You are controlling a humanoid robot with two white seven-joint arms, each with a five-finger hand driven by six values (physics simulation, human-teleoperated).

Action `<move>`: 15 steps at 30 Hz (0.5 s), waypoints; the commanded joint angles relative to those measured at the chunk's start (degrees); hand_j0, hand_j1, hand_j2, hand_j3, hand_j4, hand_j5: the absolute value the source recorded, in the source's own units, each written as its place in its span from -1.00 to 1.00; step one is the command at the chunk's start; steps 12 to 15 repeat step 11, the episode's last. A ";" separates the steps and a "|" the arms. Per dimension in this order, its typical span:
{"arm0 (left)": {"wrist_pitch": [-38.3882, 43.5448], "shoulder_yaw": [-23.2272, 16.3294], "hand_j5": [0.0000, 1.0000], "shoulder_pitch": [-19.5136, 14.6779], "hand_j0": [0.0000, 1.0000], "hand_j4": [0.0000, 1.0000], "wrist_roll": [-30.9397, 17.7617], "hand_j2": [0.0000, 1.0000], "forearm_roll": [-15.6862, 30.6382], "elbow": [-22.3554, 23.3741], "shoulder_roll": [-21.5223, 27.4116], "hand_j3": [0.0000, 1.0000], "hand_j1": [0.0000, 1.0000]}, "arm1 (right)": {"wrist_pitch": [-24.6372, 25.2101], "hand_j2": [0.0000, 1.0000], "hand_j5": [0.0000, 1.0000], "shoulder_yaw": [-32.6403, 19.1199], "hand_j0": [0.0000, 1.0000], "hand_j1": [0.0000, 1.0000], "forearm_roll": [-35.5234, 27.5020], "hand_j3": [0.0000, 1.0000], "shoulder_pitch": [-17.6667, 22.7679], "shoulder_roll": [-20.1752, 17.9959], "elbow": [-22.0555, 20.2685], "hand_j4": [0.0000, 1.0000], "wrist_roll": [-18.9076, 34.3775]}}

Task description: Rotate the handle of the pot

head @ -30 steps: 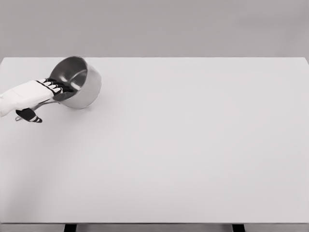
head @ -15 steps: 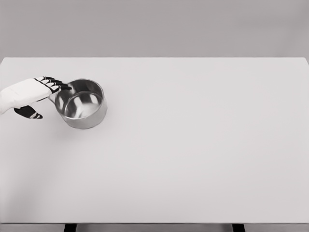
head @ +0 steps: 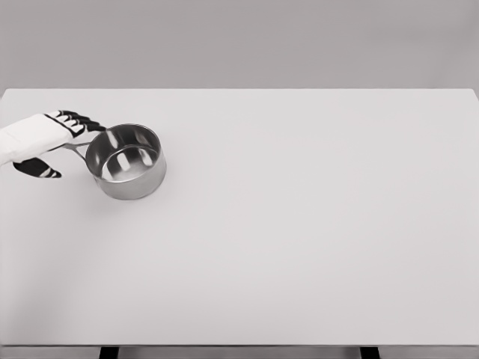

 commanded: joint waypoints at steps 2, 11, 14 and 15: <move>0.17 0.20 1.00 0.00 1.00 1.00 0.04 1.00 3.35 -1.44 1.71 1.00 1.00 | 0.00 1.00 1.00 0.00 1.00 1.00 0.01 1.00 0.00 0.00 0.00 1.00 0.01; 0.17 0.91 1.00 4.05 1.00 1.00 0.04 1.00 12.93 -7.07 5.50 1.00 1.00 | 0.00 1.00 1.00 0.00 1.00 1.00 0.01 1.00 0.00 0.00 0.00 1.00 0.01; 0.17 0.91 1.00 4.05 1.00 1.00 0.04 1.00 12.93 -7.07 5.50 1.00 1.00 | 0.00 1.00 1.00 0.00 1.00 1.00 0.01 1.00 0.00 0.00 0.00 1.00 0.01; 0.17 0.91 1.00 4.05 1.00 1.00 0.04 1.00 12.93 -7.07 5.50 1.00 1.00 | 0.00 1.00 1.00 0.00 1.00 1.00 0.01 1.00 0.00 0.00 0.00 1.00 0.01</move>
